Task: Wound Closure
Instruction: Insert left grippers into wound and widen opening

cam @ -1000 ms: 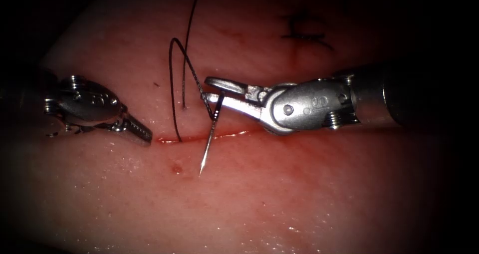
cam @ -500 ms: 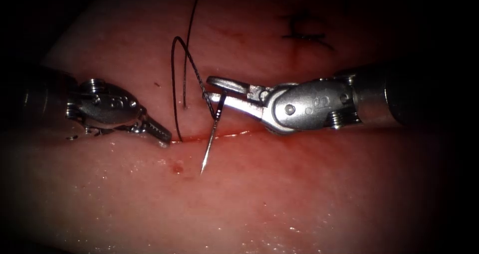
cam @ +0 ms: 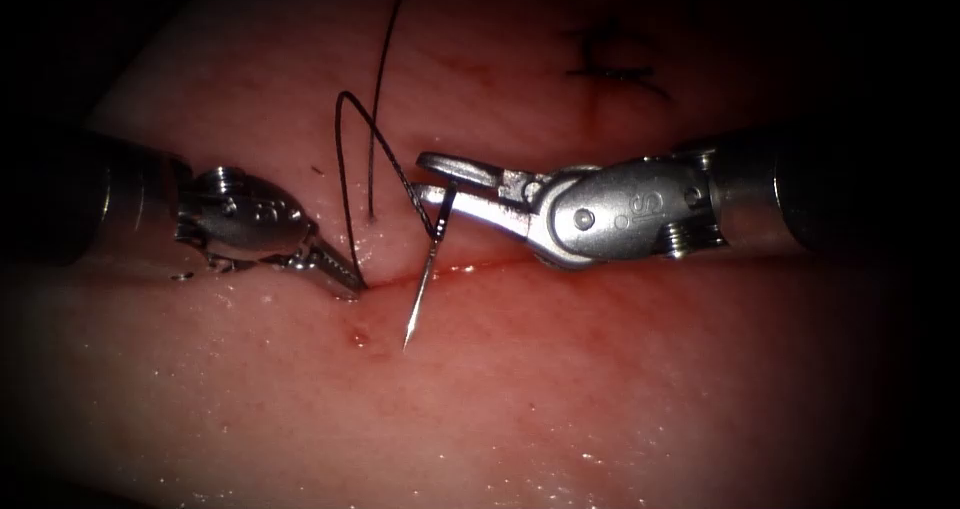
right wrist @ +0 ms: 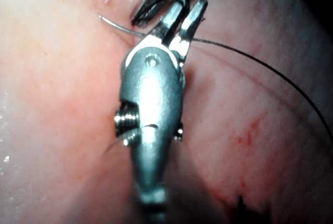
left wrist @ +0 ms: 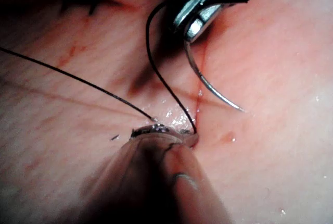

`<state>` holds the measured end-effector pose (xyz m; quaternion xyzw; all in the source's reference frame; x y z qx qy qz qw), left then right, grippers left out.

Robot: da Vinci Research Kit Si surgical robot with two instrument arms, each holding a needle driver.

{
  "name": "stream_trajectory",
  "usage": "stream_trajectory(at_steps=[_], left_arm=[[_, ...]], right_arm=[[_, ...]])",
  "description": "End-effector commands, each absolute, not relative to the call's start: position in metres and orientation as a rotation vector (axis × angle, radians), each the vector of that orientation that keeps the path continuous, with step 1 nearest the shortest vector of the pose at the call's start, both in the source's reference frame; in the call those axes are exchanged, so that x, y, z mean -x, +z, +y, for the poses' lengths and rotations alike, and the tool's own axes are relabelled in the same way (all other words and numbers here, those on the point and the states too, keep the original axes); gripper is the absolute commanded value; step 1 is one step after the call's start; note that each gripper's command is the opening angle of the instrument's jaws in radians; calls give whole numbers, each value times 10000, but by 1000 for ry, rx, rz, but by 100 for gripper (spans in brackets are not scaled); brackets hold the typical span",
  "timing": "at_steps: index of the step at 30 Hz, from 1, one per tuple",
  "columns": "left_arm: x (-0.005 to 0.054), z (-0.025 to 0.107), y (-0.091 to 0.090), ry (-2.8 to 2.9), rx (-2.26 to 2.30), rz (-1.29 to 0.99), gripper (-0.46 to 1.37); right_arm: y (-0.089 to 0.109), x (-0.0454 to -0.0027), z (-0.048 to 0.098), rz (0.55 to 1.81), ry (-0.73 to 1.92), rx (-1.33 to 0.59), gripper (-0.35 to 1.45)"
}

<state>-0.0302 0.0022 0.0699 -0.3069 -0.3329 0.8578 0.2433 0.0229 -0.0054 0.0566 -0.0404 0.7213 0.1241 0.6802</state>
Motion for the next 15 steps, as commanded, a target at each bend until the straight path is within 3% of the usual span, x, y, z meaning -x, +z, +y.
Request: stream_trajectory(at_steps=[1, 15], left_arm=[[301, 23, 702, 2338, 836, -927, -35], [301, 5, 727, 2388, 784, -932, -35]], right_arm=[[566, -229, -54, 1619, 282, 95, -35], [565, -230, -56, 1619, 282, 95, -35]])
